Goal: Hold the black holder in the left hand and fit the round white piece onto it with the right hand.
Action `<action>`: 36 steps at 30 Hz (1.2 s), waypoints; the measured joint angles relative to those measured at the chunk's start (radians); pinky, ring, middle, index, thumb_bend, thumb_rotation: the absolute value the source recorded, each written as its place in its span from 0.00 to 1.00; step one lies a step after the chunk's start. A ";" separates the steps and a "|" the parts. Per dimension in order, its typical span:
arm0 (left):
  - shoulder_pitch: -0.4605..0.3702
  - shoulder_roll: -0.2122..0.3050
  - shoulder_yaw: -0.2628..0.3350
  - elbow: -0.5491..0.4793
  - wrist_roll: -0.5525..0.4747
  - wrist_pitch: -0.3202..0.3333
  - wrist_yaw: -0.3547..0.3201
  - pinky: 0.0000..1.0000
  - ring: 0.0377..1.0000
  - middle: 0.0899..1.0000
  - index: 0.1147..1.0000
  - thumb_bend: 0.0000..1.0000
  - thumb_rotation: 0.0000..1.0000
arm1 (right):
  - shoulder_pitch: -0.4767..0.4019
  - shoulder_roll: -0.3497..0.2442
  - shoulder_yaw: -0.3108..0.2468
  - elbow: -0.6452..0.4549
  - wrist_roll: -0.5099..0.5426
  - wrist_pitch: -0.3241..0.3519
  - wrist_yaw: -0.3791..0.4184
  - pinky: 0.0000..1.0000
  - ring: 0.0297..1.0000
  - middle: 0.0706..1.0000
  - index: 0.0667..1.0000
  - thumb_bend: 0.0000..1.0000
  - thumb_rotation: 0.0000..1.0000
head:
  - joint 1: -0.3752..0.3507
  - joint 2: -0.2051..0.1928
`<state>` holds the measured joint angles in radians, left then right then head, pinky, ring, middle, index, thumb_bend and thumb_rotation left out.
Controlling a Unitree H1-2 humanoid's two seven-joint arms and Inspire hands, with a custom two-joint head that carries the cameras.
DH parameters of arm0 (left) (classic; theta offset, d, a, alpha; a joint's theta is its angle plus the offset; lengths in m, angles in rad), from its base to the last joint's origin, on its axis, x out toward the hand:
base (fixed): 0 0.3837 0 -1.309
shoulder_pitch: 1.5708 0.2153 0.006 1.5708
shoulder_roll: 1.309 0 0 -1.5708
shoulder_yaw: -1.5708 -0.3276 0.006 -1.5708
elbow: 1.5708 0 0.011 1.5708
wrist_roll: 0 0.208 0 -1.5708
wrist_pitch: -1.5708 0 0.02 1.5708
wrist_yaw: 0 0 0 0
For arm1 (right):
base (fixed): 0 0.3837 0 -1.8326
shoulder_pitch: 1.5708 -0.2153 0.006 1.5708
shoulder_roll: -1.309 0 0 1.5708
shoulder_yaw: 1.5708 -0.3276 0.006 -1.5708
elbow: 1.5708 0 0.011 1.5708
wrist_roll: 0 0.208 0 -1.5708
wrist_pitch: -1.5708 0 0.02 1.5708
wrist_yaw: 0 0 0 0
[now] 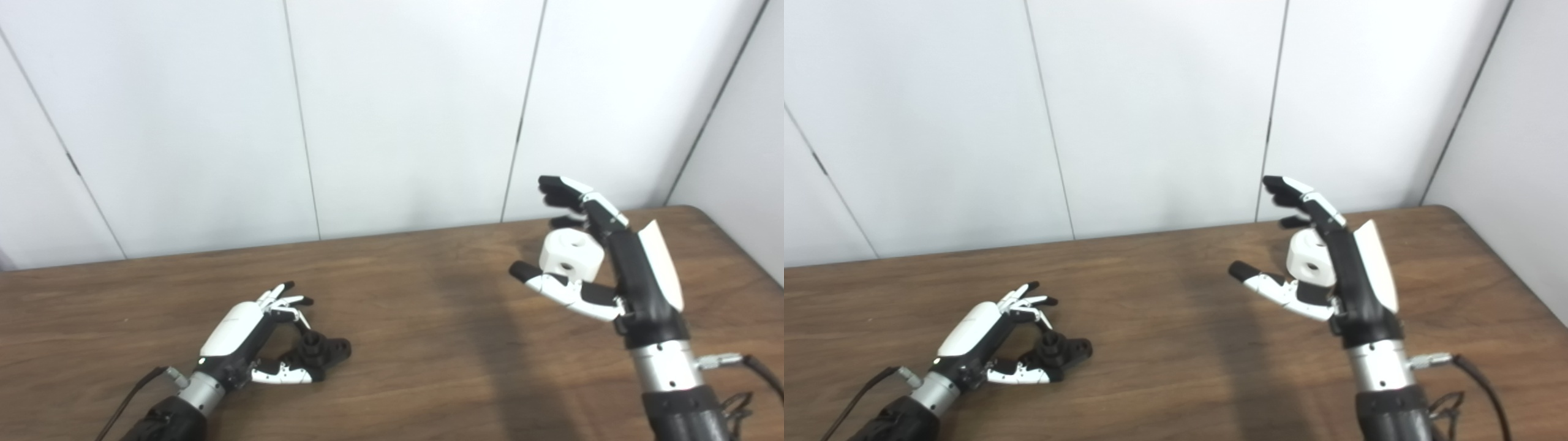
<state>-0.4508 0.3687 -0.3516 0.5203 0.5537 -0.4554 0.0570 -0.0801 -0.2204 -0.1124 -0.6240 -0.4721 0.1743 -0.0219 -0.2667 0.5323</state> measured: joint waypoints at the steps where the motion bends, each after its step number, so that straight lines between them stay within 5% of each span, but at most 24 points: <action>1: 0.000 0.000 0.000 0.001 0.000 -0.001 0.001 1.00 1.00 0.83 0.42 0.52 0.05 | -0.003 -0.011 -0.010 0.020 -0.023 -0.007 -0.012 0.61 0.74 0.74 0.72 0.63 0.31 | 0.000 0.000; 15: -0.001 0.009 0.007 0.006 -0.008 -0.013 -0.005 1.00 1.00 0.83 0.42 0.52 0.05 | -0.053 -0.083 -0.111 0.336 -0.133 -0.098 -0.173 0.67 0.77 0.74 0.69 0.69 0.28 | -0.134 -0.017; 36: 0.006 0.012 0.032 -0.012 -0.041 0.002 -0.064 1.00 1.00 0.82 0.42 0.52 0.04 | -0.113 -0.175 -0.087 0.570 -0.169 -0.009 -0.177 0.76 0.91 0.85 0.76 0.77 0.40 | -0.192 -0.028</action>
<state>-0.4445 0.3811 -0.3194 0.5081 0.5123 -0.4536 -0.0071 -0.1932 -0.3955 -0.1996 -0.0541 -0.6409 0.1653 -0.1984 -0.4586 0.5047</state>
